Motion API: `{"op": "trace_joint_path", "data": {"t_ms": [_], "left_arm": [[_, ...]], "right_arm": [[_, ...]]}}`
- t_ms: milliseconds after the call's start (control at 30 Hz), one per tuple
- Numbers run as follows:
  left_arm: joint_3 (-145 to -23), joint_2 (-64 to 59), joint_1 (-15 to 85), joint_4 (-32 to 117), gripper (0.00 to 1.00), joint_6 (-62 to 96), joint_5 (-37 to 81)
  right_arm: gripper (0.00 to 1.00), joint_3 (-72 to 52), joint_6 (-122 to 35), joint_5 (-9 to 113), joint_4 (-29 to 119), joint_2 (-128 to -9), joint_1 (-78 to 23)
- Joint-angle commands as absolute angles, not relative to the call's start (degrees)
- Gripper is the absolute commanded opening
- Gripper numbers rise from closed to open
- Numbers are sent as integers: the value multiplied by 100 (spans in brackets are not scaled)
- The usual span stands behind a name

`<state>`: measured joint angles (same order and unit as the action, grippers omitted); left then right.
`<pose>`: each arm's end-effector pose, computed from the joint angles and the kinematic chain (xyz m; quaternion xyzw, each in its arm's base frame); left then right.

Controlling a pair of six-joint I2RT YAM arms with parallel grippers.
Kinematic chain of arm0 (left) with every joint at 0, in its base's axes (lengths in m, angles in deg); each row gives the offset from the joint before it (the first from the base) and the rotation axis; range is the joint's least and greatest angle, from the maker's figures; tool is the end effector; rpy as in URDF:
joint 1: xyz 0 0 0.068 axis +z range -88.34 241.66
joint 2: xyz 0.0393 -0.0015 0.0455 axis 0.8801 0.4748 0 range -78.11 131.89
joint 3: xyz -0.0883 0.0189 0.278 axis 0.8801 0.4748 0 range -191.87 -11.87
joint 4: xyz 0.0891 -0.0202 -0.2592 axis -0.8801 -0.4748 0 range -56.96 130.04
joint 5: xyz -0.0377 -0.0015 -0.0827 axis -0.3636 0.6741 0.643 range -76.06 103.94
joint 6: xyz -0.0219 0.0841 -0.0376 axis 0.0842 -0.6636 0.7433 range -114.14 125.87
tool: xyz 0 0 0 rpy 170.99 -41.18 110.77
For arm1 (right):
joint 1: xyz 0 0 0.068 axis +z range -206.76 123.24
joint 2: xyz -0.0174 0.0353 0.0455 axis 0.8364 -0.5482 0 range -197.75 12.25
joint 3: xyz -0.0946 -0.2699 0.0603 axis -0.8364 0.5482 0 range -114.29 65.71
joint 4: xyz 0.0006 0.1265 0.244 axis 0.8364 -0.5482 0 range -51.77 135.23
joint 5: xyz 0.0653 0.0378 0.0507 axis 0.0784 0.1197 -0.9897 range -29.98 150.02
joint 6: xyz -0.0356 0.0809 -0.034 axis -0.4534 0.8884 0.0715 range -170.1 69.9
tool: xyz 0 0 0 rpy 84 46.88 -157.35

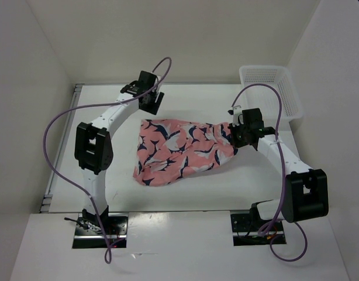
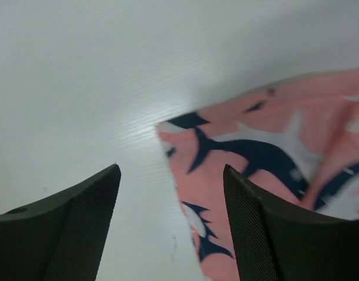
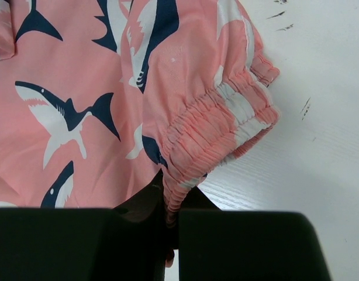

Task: Fold and stack the shorts
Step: Fold the shorts

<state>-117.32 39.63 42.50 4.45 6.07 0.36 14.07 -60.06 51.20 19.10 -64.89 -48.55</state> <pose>0.5013 -0.1527 0.2518 0.1106 0.9210 0.0488 0.3704 0.3099 0.0580 0.2087 -0.1736 0.9259 0.0676 0.3287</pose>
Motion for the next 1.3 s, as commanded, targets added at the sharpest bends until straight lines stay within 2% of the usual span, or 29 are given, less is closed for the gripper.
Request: {"op": "trace_joint_path", "data": {"t_ms": [0, 233, 500, 700, 900, 1000, 1033, 1133, 1167, 1267], "left_arm": [[-11918, 3466, 3565, 43, 77, 587, 1100], [-11304, 3658, 2317, -48, 78, 587, 1666], [-10855, 3984, 1930, 628, 85, 587, 1536], [-10688, 4248, 1868, 1358, 85, 587, 630], [-10872, 4572, 1868, 1472, 81, 587, 815], [-10794, 4573, 1868, 1586, 65, 587, 604], [-10715, 4573, 1868, 1587, 54, 587, 603], [-10661, 4573, 1868, 1535, 32, 587, 603], [-10661, 4573, 1929, 1534, 21, 587, 603], [-10731, 4520, 2078, 1333, 7, 587, 655]], "right_arm": [[0, 1332, -6021, 5044, 2062, -6430, -4885], [0, 1394, -6021, 5097, 2114, -6377, -4885], [0, 1447, -6021, 5097, 2114, -6272, -4885], [0, 1447, -6021, 5097, 2114, -6105, -4885], [0, 1447, -6021, 5097, 2114, -6000, -4885], [0, 1499, -6021, 5097, 2114, -5999, -4885], [0, 1499, -6021, 5097, 2114, -5999, -4885], [0, 1499, -6021, 5097, 2114, -5999, -4885], [0, 1499, -6021, 5097, 2114, -5999, -4885], [0, 1499, -6021, 5097, 2114, -5999, -4885]]}}
